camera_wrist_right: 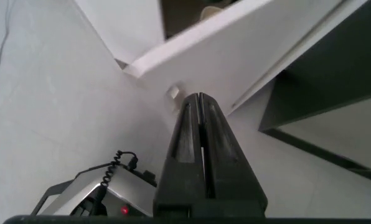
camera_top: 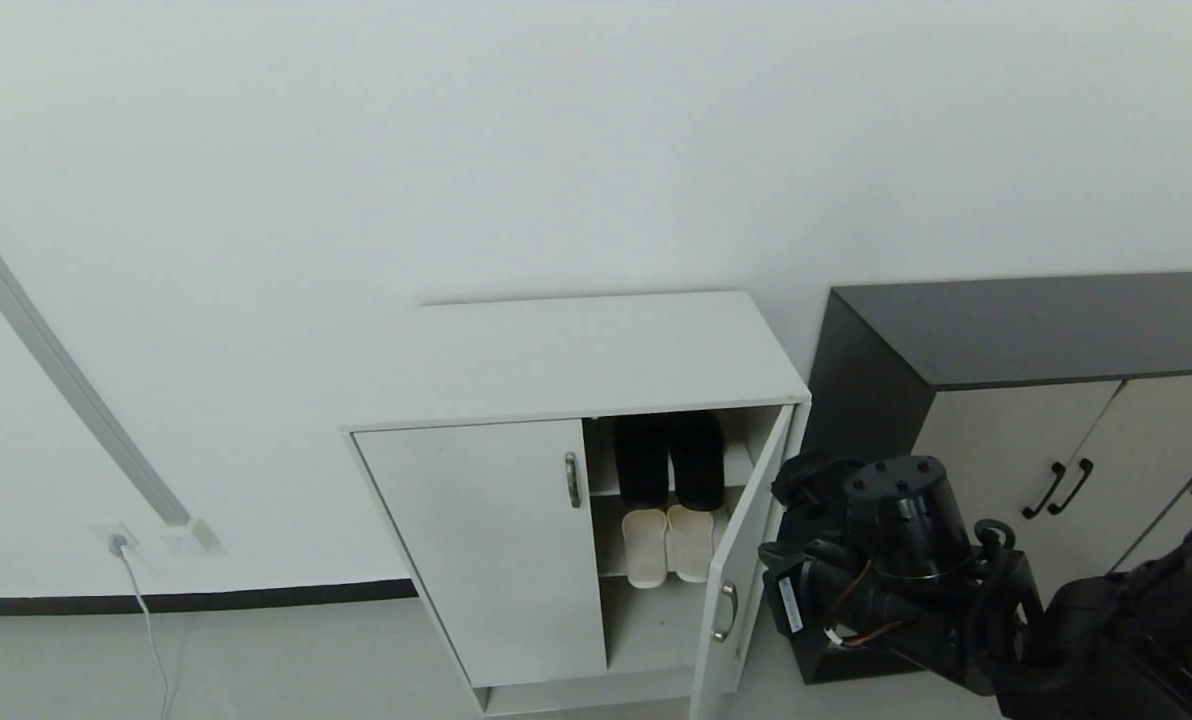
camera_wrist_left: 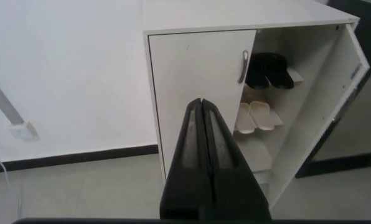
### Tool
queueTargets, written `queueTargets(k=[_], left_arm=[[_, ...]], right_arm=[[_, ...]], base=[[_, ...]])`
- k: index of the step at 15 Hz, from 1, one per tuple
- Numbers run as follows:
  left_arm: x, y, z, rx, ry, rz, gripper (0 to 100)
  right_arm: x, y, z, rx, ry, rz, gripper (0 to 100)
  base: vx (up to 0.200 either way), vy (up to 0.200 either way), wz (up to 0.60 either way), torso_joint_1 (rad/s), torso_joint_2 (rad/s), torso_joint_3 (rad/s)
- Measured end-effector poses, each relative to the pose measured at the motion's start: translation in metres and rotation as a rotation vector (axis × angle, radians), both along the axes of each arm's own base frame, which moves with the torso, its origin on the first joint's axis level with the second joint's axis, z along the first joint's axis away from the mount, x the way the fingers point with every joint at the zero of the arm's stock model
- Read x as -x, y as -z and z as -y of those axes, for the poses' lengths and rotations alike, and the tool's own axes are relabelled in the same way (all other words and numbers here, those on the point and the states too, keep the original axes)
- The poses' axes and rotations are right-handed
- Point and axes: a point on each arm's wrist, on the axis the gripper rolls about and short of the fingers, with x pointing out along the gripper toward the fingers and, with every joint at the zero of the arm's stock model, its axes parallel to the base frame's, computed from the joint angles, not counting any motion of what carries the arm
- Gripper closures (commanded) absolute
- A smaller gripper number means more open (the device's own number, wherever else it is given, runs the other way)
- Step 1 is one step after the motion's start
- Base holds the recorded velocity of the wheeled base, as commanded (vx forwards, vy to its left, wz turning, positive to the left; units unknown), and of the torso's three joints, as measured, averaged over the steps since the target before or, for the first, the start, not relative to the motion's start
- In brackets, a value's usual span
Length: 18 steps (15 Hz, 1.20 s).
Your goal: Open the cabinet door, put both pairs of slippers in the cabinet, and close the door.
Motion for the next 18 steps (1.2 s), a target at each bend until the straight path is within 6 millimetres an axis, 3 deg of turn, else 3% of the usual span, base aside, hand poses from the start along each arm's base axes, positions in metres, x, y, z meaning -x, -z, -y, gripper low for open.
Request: queueTargets(k=[8,18], left_arm=[[0.000,0.000,0.000,0.000,0.001,0.000,100],[0.000,0.000,0.000,0.000,0.001,0.001,100]], right_arm=[[-0.016,0.019,-0.011,-0.017,0.006,0.020,100],[-0.078,0.054,-0.030,-0.081,0.054,0.084,100]], base=[[0.000,0.000,0.00,0.000,0.00,0.000],[0.000,0.000,0.00,0.000,0.00,0.000]])
